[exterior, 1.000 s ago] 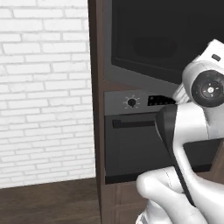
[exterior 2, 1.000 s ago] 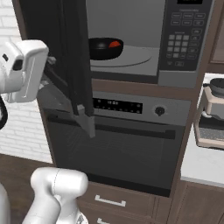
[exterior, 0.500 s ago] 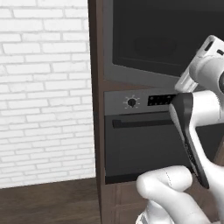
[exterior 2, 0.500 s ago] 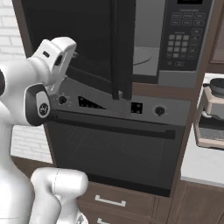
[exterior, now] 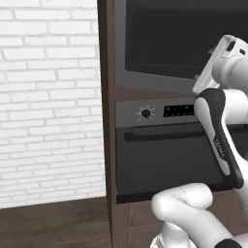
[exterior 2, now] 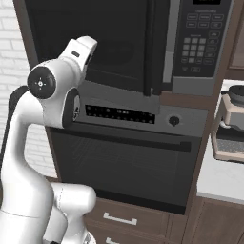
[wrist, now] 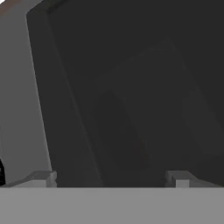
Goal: Pick the bell pepper from the sink and place it in the bowl. Then pick the bowl and place it in the microwave. Then close the microwave door and press the start button.
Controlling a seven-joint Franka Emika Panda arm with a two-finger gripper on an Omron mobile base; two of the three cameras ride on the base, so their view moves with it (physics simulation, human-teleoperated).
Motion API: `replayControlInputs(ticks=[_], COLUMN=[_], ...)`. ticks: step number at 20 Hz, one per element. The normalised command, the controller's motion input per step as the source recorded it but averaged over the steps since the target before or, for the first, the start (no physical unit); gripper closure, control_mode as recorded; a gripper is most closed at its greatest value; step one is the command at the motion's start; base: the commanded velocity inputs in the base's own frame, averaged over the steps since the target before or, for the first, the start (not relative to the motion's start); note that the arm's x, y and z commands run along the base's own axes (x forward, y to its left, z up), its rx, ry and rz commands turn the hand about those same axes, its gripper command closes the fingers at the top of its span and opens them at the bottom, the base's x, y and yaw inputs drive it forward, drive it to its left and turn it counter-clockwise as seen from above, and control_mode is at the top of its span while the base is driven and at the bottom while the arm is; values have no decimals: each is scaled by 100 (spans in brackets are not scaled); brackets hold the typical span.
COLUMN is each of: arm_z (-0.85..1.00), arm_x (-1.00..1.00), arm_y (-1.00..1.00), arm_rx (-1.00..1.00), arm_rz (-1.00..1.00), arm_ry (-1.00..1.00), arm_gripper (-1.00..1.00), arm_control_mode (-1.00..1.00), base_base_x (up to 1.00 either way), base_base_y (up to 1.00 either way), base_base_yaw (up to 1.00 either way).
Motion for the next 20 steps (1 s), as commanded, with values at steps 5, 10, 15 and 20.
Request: replayControlInputs(ticks=[5, 10, 15, 20], arm_z=[0, 0, 0, -11], arm_x=[38, 44, 48, 48], arm_y=[0, 0, 0, 16], arm_rx=[0, 0, 0, 0], arm_rz=[19, 17, 15, 13], arm_ry=[1, 0, 0, 2], arm_gripper=[-100, -100, -100, -100], arm_control_mode=[-100, -100, -100, -100], base_base_x=[0, 0, 0, 0], base_base_y=[0, 0, 0, 0], base_base_yaw=[0, 0, 0, 0])
